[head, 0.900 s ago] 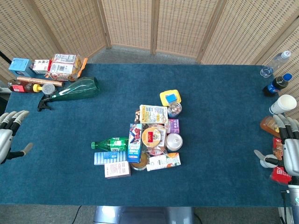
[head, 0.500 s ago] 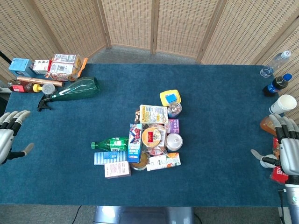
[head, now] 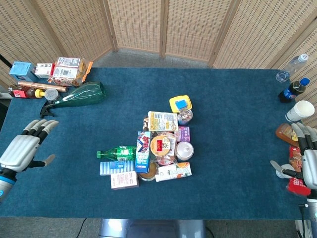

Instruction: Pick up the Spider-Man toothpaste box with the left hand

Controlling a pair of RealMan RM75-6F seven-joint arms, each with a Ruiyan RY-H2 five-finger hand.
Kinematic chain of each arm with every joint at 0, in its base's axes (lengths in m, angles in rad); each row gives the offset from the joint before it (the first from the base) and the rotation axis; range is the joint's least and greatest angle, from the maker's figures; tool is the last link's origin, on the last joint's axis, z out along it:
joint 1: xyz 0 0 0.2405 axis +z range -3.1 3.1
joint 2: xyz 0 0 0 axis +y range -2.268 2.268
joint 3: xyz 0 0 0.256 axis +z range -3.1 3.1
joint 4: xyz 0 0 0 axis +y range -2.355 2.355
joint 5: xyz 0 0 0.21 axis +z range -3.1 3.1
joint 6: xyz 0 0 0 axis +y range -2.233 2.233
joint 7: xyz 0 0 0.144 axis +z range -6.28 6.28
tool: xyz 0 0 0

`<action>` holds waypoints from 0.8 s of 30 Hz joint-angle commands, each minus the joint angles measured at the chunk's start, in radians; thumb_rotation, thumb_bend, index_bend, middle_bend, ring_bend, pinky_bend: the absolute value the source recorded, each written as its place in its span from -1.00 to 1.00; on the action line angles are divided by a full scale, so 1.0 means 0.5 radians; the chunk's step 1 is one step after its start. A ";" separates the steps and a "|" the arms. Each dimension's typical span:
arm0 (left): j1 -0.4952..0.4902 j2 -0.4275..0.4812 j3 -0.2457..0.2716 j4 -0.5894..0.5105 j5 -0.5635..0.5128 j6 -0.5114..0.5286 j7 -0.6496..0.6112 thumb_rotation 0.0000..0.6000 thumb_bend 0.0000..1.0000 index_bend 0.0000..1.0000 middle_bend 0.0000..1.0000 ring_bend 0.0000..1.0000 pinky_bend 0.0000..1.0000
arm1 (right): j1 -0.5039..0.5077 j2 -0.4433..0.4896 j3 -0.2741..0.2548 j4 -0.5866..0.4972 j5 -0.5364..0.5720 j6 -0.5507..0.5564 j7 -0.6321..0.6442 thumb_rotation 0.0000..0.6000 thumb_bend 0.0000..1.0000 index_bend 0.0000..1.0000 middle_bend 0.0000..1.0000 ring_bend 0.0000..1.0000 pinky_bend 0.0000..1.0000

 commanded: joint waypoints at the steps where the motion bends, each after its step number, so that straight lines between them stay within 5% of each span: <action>1: -0.048 -0.029 -0.011 -0.013 0.007 -0.046 0.029 1.00 -0.29 -1.00 -1.00 -1.00 -1.00 | -0.007 0.001 -0.003 0.005 0.006 0.002 0.010 0.71 -0.77 -1.00 -0.85 -1.00 -1.00; 24: -0.498 -0.389 -0.060 0.151 0.185 -0.423 0.272 1.00 -0.29 -1.00 -1.00 -1.00 -1.00 | -0.086 0.039 -0.012 0.041 0.024 0.070 0.094 0.72 -0.77 -1.00 -0.85 -1.00 -1.00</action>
